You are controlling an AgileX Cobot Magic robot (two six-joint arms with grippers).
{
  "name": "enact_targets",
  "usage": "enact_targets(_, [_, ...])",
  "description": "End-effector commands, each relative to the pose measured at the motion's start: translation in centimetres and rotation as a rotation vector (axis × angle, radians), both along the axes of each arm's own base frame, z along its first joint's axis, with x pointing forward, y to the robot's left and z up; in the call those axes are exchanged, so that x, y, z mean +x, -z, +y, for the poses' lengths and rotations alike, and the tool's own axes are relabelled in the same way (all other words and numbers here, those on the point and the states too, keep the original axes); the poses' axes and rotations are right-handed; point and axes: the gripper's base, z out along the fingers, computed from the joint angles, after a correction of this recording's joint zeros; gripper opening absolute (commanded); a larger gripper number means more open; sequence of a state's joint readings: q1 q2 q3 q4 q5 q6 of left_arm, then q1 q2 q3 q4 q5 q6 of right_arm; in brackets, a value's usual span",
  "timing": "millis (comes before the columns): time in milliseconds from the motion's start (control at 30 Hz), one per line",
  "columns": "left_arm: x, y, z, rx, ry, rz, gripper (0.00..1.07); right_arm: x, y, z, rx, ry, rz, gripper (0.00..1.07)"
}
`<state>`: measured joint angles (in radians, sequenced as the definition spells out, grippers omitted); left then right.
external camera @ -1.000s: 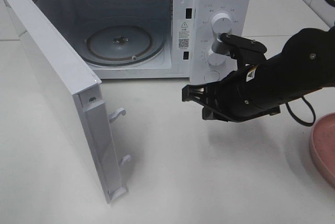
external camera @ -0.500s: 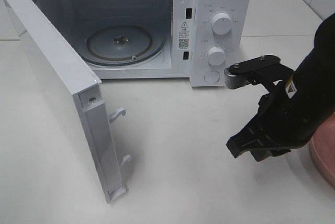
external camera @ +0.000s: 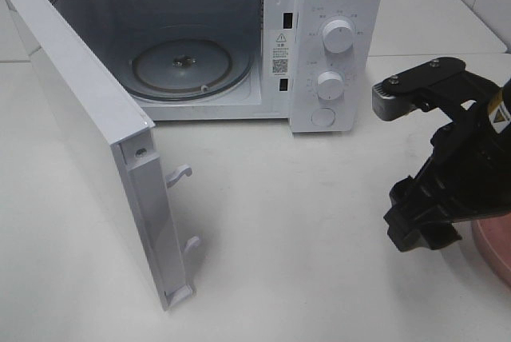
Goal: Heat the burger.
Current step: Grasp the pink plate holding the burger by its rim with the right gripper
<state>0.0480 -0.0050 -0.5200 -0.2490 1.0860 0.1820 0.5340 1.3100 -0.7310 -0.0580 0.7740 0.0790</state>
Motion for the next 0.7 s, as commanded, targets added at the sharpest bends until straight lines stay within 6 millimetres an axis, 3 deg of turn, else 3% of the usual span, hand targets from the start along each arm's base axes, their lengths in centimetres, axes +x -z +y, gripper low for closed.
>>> enact_targets(33, [-0.3, 0.0, 0.0, -0.01, 0.002, -0.034, 0.98, 0.1, 0.0, -1.1, -0.037, 0.026, 0.02, 0.99])
enact_targets(433, [-0.3, 0.0, 0.0, -0.01, 0.002, -0.034, 0.98, 2.0, -0.1, -5.4, -0.06, 0.225, -0.008, 0.97])
enact_targets(700, [-0.3, 0.0, 0.0, -0.01, 0.002, -0.034, 0.98, 2.7, 0.2, -7.1, -0.055, 0.297, -0.021, 0.94])
